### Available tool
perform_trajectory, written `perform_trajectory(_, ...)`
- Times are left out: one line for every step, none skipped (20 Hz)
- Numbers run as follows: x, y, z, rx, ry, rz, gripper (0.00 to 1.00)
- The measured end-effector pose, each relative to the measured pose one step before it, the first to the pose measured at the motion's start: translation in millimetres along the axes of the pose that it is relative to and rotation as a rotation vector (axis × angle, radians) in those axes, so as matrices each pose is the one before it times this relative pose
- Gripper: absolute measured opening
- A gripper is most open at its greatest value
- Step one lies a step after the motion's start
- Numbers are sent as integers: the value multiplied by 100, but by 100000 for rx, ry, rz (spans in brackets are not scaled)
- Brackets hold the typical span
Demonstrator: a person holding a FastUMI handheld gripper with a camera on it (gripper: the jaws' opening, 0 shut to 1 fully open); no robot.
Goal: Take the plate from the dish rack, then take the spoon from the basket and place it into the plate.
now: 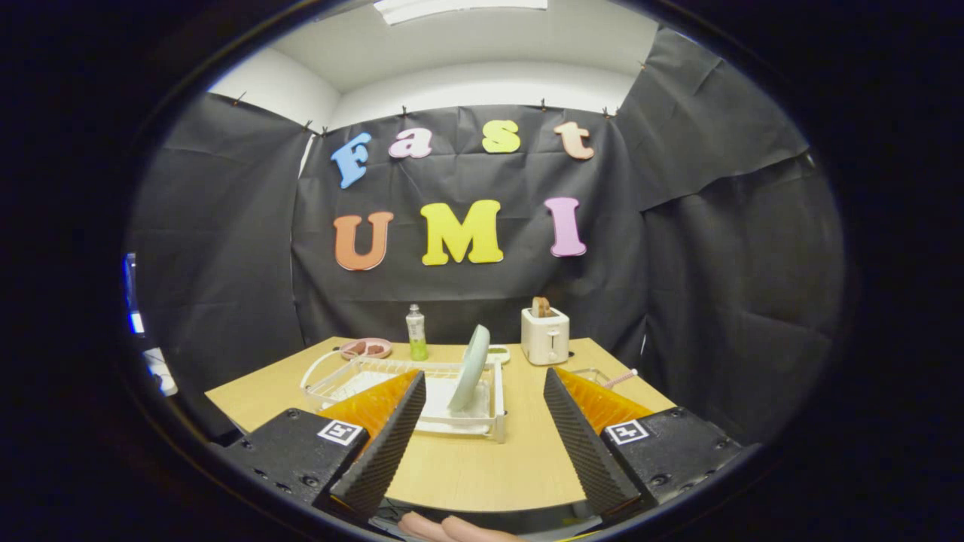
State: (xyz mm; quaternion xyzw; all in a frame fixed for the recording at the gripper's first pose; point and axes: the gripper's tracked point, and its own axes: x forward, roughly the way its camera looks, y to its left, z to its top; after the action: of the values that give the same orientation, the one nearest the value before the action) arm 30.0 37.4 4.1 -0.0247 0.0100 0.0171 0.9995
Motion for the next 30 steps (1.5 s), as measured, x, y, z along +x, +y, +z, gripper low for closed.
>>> perform_trajectory(1138, -135, 210, -781, 1088, -1237, 100)
perform_trajectory(1140, -91, 97, -887, 1774, -733, 100)
perform_trajectory(1411, 167, 128, -603, 1964, -379, 100)
perform_trajectory(1473, 303, 125, -478, 2621, -95, 100)
perform_trajectory(1444, 271, 256, -275, 2507, -56, 100)
perform_trajectory(1449, 268, 401, -358, 2656, 115, 100)
perform_trajectory(1498, 449, 328, -964, 2847, 1339, 100)
perform_trajectory(1709, 382, 378, 322, 3523, 486, 100)
perform_trajectory(1557, 141, 288, 445, 4228, 796, 100)
perform_trajectory(1407, 497, 552, 227, 3440, 1704, 100)
perform_trajectory(1342, 414, 825, 503, 3166, 1126, 100)
perform_trajectory(1343, 150, 753, 52, 3417, -97, 100)
perform_trajectory(1407, 80, 1006, -530, 2769, 151, 100)
perform_trajectory(1329, -20, 701, -385, 3225, -1329, 100)
perform_trajectory(1378, -109, 881, -1008, 3338, -1340, 100)
perform_trajectory(1630, -91, 480, -844, 4685, -1967, 99)
perform_trajectory(1359, 177, 516, -1509, 5675, -692, 95)
perform_trajectory(1067, 228, 149, -1416, 6317, -761, 92)
perform_trajectory(875, 125, 185, -613, 6111, -584, 89)
perform_trajectory(577, 282, 220, 624, 5199, 22, 85)
perform_trajectory(527, -106, -122, 260, 5432, -1440, 82)
perform_trajectory(353, -68, -11, -351, 5363, -2150, 79)
perform_trajectory(214, -162, -195, -1943, 4546, -3356, 75)
perform_trajectory(114, -112, 186, -2791, 3195, -3554, 72)
perform_trajectory(12, 56, 527, -3948, 1329, -2862, 64)
perform_trajectory(-5, 255, 716, -1729, 82, -2662, 61)
perform_trajectory(-37, 80, 69, -1690, 1543, -2552, 56)
perform_trajectory(193, 28, 90, -1542, 2007, -2719, 54)
perform_trajectory(402, -156, -205, -1527, 3322, -4064, 51)
perform_trajectory(166, -7, -166, -614, 2358, -2719, 49)
